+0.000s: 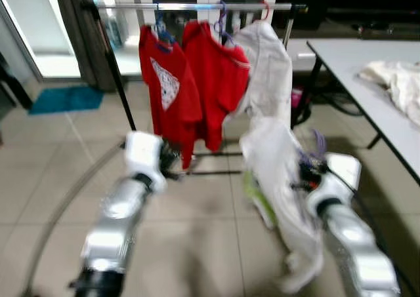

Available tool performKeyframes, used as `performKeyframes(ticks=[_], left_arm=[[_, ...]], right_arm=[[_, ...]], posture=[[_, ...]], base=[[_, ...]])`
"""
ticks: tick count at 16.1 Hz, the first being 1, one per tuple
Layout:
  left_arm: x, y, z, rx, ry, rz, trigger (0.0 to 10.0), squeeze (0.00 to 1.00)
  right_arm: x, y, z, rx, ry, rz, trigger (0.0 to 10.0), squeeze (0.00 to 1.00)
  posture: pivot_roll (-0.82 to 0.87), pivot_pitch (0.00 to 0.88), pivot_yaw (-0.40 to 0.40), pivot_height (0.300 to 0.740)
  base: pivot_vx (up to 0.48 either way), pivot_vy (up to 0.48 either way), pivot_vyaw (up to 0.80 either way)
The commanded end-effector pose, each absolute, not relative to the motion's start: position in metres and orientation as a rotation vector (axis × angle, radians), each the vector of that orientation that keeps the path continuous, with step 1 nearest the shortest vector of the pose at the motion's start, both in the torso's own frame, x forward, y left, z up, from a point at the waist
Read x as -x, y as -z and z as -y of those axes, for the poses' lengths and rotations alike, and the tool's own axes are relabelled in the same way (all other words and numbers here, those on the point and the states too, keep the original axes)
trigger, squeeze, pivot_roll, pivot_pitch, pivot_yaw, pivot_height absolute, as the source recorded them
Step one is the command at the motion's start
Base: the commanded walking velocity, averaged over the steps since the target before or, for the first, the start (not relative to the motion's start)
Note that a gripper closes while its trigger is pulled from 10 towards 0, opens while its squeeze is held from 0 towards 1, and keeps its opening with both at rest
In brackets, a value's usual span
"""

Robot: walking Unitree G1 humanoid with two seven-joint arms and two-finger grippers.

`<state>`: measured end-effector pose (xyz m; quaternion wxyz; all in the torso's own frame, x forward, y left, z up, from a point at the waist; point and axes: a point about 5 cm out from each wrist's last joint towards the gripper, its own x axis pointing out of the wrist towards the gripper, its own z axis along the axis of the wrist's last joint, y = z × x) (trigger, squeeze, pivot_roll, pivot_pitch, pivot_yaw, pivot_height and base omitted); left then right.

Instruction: Hang hanger

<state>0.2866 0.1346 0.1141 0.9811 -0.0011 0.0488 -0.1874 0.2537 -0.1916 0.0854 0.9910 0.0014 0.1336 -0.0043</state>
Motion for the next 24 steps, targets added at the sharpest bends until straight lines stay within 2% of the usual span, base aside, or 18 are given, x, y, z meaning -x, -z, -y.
performKeyframes(ticks=[1,8,11,14,16,20,24], left_arm=[[-0.29,-0.119,-0.144,-0.01,0.348,-0.09,10.0,0.0],[-0.291,-0.123,-0.14,-0.018,0.362,-0.081,10.0,0.0],[-0.29,-0.125,-0.143,-0.019,0.357,-0.08,10.0,0.0],[-0.288,-0.125,-0.143,-0.022,0.356,-0.083,10.0,0.0],[-0.286,-0.124,-0.142,-0.026,0.359,-0.088,10.0,0.0],[-0.286,-0.124,-0.141,-0.031,0.363,-0.089,10.0,0.0],[-0.286,-0.125,-0.141,-0.043,0.367,-0.09,10.0,0.0]], right_arm=[[-0.261,-0.101,0.185,-0.027,-0.02,-0.202,10.0,0.0],[-0.27,-0.11,0.177,0.051,-0.087,-0.189,10.0,0.0],[-0.275,-0.124,0.176,0.037,-0.118,-0.123,10.0,0.0],[-0.271,-0.135,0.158,0.056,-0.305,-0.1,10.0,0.0],[-0.265,-0.135,0.146,0.115,-0.387,-0.088,10.0,0.0],[-0.268,-0.131,0.156,0.126,-0.303,-0.105,10.0,0.0],[-0.265,-0.132,0.154,0.114,-0.331,-0.101,10.0,0.0]], posture=[[-0.08,0.0,-0.002,0.74],[-0.07,0.0,-0.006,0.74],[-0.06,0.0,-0.009,0.74],[-0.06,0.0,-0.009,0.74],[-0.06,0.0,-0.008,0.74],[-0.06,0.0,-0.003,0.74],[-0.06,0.0,0.0,0.74]], base=[[0.311,0.0,0.0],[0.309,0.0,0.0],[0.307,0.0,0.0],[0.309,0.0,0.0],[0.307,0.0,0.66],[0.303,0.0,0.8],[0.299,0.0,0.8]])
